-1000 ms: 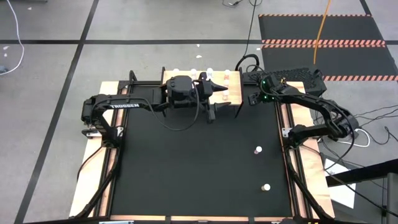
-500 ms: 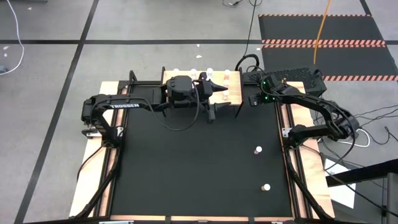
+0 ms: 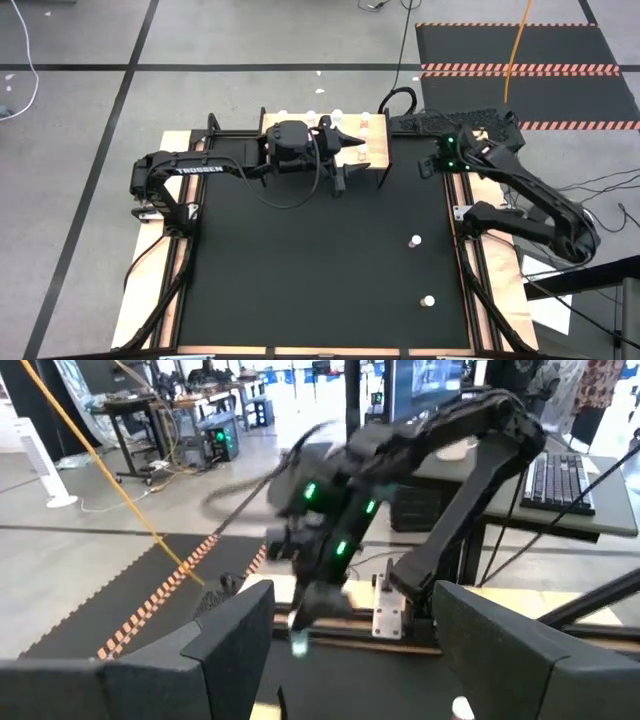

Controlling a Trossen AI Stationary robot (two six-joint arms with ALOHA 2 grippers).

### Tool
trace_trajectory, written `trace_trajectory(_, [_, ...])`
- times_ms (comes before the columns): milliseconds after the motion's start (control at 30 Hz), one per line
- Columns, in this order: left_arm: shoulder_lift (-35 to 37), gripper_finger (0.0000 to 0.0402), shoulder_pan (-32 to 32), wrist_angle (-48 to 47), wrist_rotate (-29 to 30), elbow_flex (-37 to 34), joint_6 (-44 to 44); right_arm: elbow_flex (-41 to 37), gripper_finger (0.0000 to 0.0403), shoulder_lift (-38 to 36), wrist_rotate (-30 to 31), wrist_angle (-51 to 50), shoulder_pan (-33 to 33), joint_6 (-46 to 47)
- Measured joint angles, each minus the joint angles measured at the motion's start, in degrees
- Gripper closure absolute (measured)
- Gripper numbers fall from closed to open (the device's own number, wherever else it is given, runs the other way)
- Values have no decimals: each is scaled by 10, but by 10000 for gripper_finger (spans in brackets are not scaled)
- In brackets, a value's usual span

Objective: Pick and place medicine bottles onto shelf by color
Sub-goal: Put the blue pill bottle on the shelf aligned with the other blue pill bottles

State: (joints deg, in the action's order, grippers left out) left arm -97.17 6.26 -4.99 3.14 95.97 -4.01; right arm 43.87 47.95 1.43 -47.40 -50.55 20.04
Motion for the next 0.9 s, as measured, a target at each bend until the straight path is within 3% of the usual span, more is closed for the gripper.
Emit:
trace_trajectory(67, [9,128,3,-14,14,-1,1,28,290,-15,0,-35,16,9])
trace_trajectory(267, [58,128,8,-131,229,0,12,139,291,-14,17,-116,88,37])
trace_trajectory(533, [160,128,0,-283,261,1,188,290,290,61,81,-141,234,70])
trace_trajectory(733, [201,128,-5,-471,286,0,290,382,290,177,121,-89,339,62])
trace_trajectory(900, [203,128,-5,-591,293,-1,341,475,290,282,139,-26,385,39])
